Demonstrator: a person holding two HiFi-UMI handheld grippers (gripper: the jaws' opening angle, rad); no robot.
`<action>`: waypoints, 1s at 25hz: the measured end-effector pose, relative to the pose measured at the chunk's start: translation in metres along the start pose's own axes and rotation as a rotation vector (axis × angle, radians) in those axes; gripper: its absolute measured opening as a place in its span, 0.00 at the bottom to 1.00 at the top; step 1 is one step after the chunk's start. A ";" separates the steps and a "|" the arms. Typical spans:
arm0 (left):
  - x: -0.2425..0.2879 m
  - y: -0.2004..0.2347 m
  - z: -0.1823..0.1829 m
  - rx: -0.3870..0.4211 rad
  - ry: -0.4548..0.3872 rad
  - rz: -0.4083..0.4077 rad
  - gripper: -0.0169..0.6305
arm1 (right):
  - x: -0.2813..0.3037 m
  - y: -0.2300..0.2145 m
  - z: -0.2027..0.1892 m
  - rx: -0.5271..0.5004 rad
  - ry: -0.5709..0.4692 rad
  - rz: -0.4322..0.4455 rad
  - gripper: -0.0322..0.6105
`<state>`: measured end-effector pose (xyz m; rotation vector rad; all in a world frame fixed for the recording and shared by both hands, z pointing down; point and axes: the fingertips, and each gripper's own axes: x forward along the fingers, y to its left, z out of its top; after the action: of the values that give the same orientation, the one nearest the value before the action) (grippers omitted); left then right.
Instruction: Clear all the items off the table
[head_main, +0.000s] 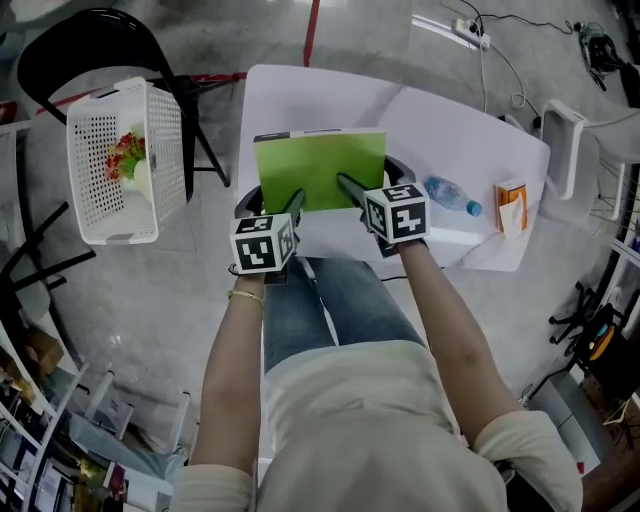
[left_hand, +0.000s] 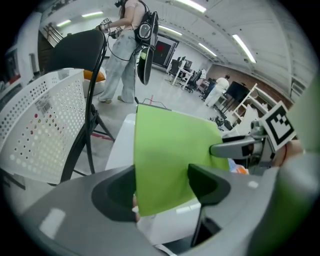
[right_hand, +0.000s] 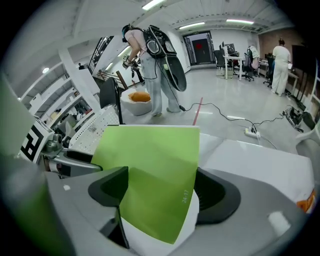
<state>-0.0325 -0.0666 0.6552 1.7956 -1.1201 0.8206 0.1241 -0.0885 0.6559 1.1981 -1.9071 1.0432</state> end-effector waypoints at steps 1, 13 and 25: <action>-0.006 -0.002 0.001 -0.003 -0.007 0.001 0.53 | -0.005 0.003 0.002 -0.007 -0.003 0.001 0.69; -0.077 -0.017 0.016 -0.044 -0.086 0.022 0.53 | -0.064 0.039 0.036 -0.099 -0.040 0.027 0.69; -0.126 -0.012 0.032 -0.067 -0.157 0.015 0.52 | -0.097 0.073 0.067 -0.176 -0.083 0.039 0.69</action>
<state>-0.0668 -0.0459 0.5305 1.8226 -1.2487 0.6515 0.0856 -0.0882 0.5225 1.1232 -2.0471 0.8371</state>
